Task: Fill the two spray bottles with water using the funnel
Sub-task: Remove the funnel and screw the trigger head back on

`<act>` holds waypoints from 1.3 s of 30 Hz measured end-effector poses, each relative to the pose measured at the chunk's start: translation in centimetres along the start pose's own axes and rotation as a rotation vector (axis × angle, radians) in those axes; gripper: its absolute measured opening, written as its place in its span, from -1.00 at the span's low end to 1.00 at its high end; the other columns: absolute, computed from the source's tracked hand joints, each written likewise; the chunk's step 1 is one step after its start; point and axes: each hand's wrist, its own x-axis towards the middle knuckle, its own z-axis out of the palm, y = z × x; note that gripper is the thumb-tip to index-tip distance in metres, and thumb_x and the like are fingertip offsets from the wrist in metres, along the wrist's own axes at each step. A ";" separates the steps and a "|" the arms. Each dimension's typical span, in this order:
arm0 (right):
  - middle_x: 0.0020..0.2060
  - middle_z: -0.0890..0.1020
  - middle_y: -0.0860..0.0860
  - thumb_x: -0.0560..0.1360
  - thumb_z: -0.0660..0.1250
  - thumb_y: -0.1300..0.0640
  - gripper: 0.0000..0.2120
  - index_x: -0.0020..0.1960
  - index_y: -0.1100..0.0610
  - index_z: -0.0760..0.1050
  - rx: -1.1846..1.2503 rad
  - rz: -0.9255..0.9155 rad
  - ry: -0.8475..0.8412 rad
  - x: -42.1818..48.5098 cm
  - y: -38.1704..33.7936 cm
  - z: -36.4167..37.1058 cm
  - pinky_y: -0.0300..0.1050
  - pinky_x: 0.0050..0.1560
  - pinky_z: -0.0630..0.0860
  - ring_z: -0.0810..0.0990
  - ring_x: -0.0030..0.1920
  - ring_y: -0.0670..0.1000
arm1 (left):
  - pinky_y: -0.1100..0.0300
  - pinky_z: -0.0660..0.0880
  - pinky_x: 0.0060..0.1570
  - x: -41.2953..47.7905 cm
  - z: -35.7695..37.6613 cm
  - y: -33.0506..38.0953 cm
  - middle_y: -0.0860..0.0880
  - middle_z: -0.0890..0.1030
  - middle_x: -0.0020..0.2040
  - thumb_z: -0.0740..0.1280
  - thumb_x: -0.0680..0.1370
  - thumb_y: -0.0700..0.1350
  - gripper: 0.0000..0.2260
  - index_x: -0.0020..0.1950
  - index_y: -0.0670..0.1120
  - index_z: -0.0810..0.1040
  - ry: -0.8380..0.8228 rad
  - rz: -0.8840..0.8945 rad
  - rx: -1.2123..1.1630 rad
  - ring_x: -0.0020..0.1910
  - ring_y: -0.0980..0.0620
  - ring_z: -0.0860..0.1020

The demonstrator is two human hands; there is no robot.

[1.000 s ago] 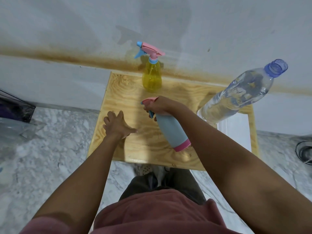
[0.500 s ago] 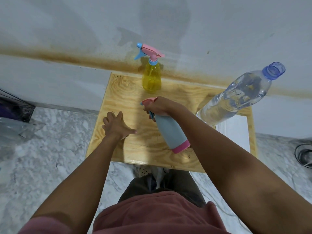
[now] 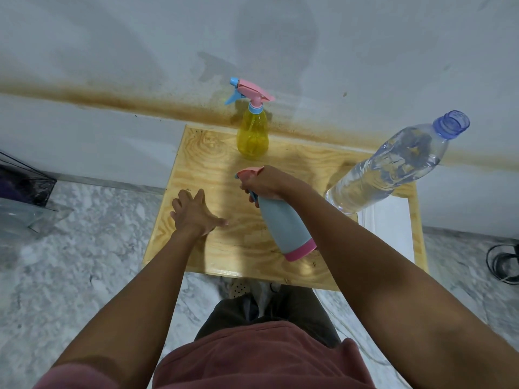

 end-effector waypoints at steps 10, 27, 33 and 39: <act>-0.11 0.68 0.13 0.55 0.32 0.04 -0.75 0.20 0.06 0.57 0.106 -0.198 0.113 -2.3 0.4 0.2 0.01 -0.06 0.65 0.66 -0.28 0.02 | -0.08 0.28 0.33 -0.2 -0.4 -0.1 -0.19 0.21 0.45 0.51 0.22 0.34 -0.06 0.48 0.02 0.24 -0.011 0.033 -0.071 0.41 -0.22 0.20; -0.07 0.70 -0.05 0.43 0.53 0.11 -0.66 0.17 0.14 0.60 0.590 -0.636 0.435 -6.5 -4.0 -0.7 -0.27 -0.13 0.52 0.63 -0.12 -0.15 | 0.10 0.64 0.00 -5.8 -5.6 4.9 0.11 0.62 0.15 0.63 0.28 0.07 -0.35 0.30 0.03 0.49 0.186 0.569 -0.856 0.11 0.18 0.58; 0.06 0.67 -0.09 0.47 0.48 0.06 -0.66 0.21 0.04 0.54 0.463 -0.625 0.520 -4.6 -3.4 0.6 -0.17 0.11 0.56 0.62 0.09 -0.12 | -0.05 0.63 -0.02 -4.1 -7.4 3.9 0.15 0.63 0.12 0.60 0.29 0.10 -0.43 0.25 0.12 0.51 0.252 0.566 -0.895 0.10 0.07 0.60; 0.04 0.68 -0.06 0.47 0.48 0.05 -0.68 0.18 0.13 0.59 0.409 -0.613 0.577 -2.1 -4.6 0.6 -0.16 0.13 0.56 0.63 0.08 -0.09 | 0.02 0.63 -0.01 -2.0 -8.5 3.5 0.17 0.62 0.12 0.58 0.30 0.13 -0.42 0.28 0.13 0.51 0.253 0.535 -0.859 0.10 0.11 0.58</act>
